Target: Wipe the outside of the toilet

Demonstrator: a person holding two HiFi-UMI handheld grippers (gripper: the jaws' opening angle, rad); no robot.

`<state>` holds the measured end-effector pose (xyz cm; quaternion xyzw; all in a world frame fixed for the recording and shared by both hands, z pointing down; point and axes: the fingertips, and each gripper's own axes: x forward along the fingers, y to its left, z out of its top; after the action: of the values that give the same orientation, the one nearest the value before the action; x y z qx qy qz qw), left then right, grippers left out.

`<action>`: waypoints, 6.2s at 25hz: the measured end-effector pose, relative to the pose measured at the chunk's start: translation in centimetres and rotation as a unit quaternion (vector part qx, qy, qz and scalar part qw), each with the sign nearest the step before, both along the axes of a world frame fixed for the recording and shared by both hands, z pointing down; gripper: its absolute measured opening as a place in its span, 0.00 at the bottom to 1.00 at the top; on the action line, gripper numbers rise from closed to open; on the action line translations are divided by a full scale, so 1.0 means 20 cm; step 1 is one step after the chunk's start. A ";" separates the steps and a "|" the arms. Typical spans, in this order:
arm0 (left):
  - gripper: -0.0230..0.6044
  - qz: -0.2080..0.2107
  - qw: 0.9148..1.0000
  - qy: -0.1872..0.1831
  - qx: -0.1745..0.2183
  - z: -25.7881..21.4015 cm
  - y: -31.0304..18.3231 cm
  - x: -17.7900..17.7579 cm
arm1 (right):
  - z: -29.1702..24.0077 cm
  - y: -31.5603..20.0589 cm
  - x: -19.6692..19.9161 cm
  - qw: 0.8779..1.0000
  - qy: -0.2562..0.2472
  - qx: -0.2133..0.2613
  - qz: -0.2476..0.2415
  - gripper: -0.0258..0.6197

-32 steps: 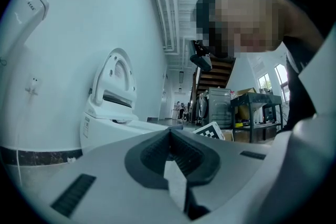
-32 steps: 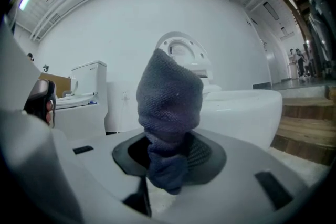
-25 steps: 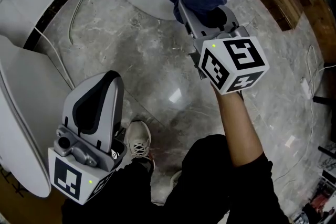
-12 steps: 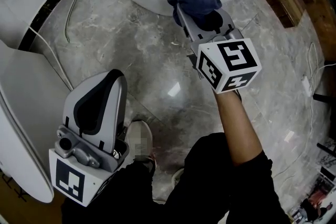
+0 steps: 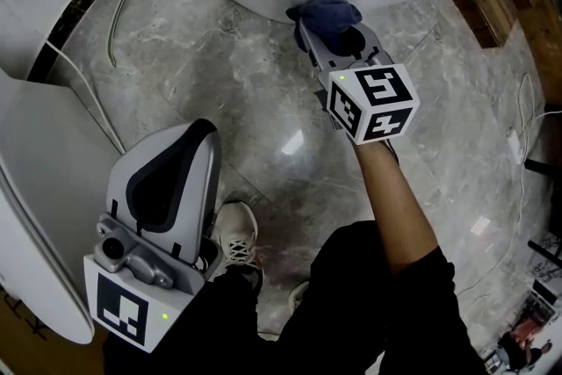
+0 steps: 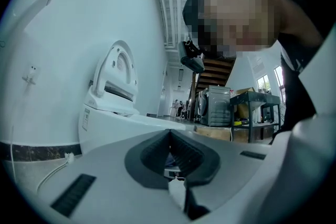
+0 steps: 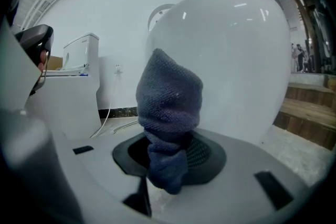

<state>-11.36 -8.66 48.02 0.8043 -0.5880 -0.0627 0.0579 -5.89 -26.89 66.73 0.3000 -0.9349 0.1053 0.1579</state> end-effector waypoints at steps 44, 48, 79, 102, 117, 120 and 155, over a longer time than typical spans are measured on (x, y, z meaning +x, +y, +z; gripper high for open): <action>0.05 -0.005 0.999 0.014 -0.034 0.16 -0.05 -0.16 | 0.91 -0.11 -0.10 0.987 0.092 -0.125 0.043 0.23; 0.05 -0.006 1.000 0.009 -0.026 0.13 -0.03 -0.13 | 0.86 -0.05 -0.10 0.989 0.103 -0.107 0.018 0.23; 0.05 -0.009 1.000 -0.023 0.007 -0.05 0.08 0.08 | -0.69 0.18 -0.16 0.984 -0.155 0.053 -0.072 0.23; 0.05 -0.004 1.000 -0.011 -0.006 0.02 0.03 0.03 | -0.42 0.07 -0.27 0.983 -0.166 -0.064 -0.040 0.23; 0.05 -0.001 1.000 0.002 -0.007 0.06 0.02 -0.02 | -0.05 0.05 -0.29 0.986 -0.115 -0.119 -0.017 0.23; 0.05 0.000 1.000 0.005 -0.010 0.07 0.02 -0.04 | 0.03 0.04 -0.30 0.986 -0.105 -0.128 -0.011 0.23; 0.05 -0.021 0.999 0.025 -0.026 0.18 -0.02 -0.27 | 0.82 -0.06 -0.40 0.976 0.001 -0.216 0.034 0.23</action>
<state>-16.67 -9.05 51.72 0.7880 -0.6049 -0.0685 0.0917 -13.84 -28.07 83.15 0.2906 -0.8791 0.3095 0.2166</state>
